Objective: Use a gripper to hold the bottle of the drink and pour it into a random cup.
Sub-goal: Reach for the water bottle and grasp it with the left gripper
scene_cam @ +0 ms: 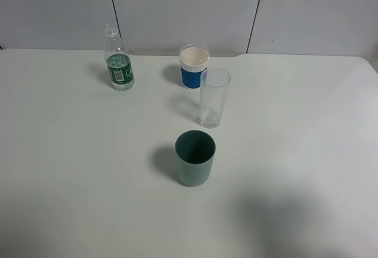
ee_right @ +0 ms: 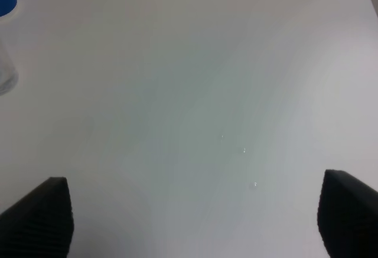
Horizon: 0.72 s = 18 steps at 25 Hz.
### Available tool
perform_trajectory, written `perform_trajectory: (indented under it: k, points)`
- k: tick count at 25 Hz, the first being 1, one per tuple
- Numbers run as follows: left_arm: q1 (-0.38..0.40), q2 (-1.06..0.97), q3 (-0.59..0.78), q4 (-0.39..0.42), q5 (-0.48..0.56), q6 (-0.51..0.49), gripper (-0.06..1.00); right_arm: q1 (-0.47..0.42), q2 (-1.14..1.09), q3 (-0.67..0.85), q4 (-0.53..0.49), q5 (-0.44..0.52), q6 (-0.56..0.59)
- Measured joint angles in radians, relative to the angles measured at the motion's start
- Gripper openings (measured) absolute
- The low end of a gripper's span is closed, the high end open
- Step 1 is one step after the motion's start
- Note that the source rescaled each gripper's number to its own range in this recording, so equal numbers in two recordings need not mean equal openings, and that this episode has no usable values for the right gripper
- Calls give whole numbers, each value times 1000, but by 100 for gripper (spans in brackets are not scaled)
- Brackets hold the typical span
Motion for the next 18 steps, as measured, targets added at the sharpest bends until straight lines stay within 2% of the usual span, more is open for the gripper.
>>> perform_trajectory:
  k: [12, 18]
  points:
    - [0, 0, 0, -2, 0, 2, 100, 0, 0, 0, 0, 0, 0]
    - [0, 80, -20, -46, -30, 88, 100, 0, 0, 0, 0, 0, 0]
